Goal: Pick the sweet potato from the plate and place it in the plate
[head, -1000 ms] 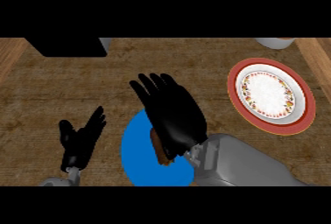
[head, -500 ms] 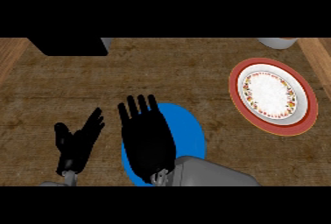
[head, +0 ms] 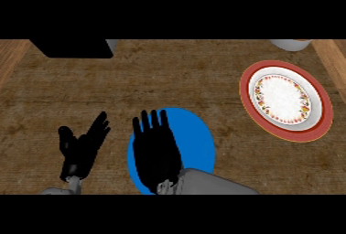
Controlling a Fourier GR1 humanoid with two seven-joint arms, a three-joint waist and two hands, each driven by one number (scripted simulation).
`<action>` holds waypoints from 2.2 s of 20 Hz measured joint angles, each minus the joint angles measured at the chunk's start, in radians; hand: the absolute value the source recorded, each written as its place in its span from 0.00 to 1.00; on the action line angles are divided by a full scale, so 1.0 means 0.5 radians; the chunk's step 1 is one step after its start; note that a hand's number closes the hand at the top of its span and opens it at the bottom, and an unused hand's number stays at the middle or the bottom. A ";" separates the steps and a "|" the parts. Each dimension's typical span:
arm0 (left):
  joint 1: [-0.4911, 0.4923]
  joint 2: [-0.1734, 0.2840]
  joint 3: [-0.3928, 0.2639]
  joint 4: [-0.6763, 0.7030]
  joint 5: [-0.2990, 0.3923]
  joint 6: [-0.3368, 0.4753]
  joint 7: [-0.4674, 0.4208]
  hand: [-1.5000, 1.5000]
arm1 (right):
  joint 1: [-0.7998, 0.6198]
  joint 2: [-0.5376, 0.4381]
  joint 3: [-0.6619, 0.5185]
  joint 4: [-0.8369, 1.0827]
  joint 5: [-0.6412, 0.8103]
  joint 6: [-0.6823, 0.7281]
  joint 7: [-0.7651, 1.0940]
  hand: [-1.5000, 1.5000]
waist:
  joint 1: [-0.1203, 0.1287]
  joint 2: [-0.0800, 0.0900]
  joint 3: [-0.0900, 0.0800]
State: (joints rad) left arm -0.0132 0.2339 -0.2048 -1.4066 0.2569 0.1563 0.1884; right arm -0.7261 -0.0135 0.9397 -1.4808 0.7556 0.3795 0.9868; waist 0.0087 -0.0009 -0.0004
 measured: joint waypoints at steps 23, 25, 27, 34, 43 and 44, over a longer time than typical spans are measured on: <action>0.050 -0.096 0.065 -0.016 -0.102 -0.072 0.000 0.50 | 0.034 0.012 0.174 0.464 0.116 -0.191 -0.011 0.00 | 0.002 0.001 0.001; 0.034 -0.101 0.075 -0.013 -0.116 -0.077 0.012 0.50 | 0.046 0.013 0.195 0.487 0.109 -0.199 -0.012 0.00 | 0.004 0.002 0.001; 0.030 -0.098 0.086 -0.024 -0.114 -0.098 0.028 0.50 | 0.030 0.013 0.222 0.539 0.074 -0.220 -0.008 0.00 | 0.010 0.003 0.001; 0.035 -0.135 0.099 -0.021 -0.151 -0.089 0.032 0.50 | -0.043 0.027 0.271 0.747 0.074 -0.192 -0.124 1.00 | 0.017 -0.004 0.003; 0.045 -0.158 0.120 -0.037 -0.187 -0.114 0.049 0.50 | -0.030 0.026 0.308 0.705 0.295 -0.247 -0.226 1.00 | 0.009 -0.005 0.002; 0.053 -0.167 0.117 -0.022 -0.193 -0.113 0.030 0.50 | -0.034 0.026 0.284 0.694 0.316 -0.315 -0.197 1.00 | 0.009 -0.003 0.002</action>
State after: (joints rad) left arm 0.0131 0.1506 -0.1462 -1.4175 0.1604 0.0998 0.2035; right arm -0.7433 -0.0005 1.0817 -1.1339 0.9133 0.2219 0.8884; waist 0.0134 -0.0026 0.0004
